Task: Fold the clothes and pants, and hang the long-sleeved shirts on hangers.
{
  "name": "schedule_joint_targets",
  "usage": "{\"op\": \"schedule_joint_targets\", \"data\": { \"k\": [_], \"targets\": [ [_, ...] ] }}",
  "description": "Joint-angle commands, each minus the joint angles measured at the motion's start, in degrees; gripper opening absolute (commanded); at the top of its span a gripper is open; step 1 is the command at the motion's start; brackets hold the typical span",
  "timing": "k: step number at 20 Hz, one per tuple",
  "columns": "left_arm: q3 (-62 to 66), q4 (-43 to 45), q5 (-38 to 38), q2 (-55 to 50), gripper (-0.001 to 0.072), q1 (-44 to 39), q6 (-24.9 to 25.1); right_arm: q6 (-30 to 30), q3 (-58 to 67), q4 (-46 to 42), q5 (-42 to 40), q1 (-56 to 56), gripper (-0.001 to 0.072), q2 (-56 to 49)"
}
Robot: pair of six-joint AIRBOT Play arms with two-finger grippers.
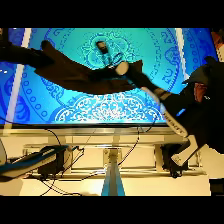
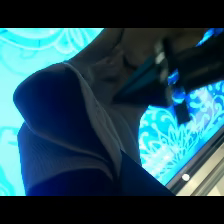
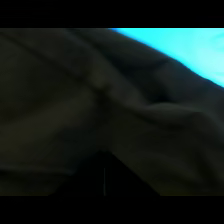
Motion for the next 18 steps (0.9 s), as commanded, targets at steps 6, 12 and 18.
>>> {"op": "schedule_joint_targets", "data": {
  "k": [6, 12, 18],
  "targets": [
    [-1.6, 0.0, 3.3, 4.4, 0.0016, -2.0, -0.2, 4.5, 6.2, -12.9, 4.0, 6.5, 0.0015, -2.6],
    [-6.6, -8.0, 11.3, -7.5, 0.0016, -15.0, -4.7, 6.9, 6.2, -20.4, 15.7, -14.4, 0.0015, 3.5],
    [-6.6, -24.2, 38.5, -23.6, 0.0054, -32.0, -4.6, 7.1, 6.1, -21.2, 25.3, -32.7, 0.0015, 5.2]
  ]
}}
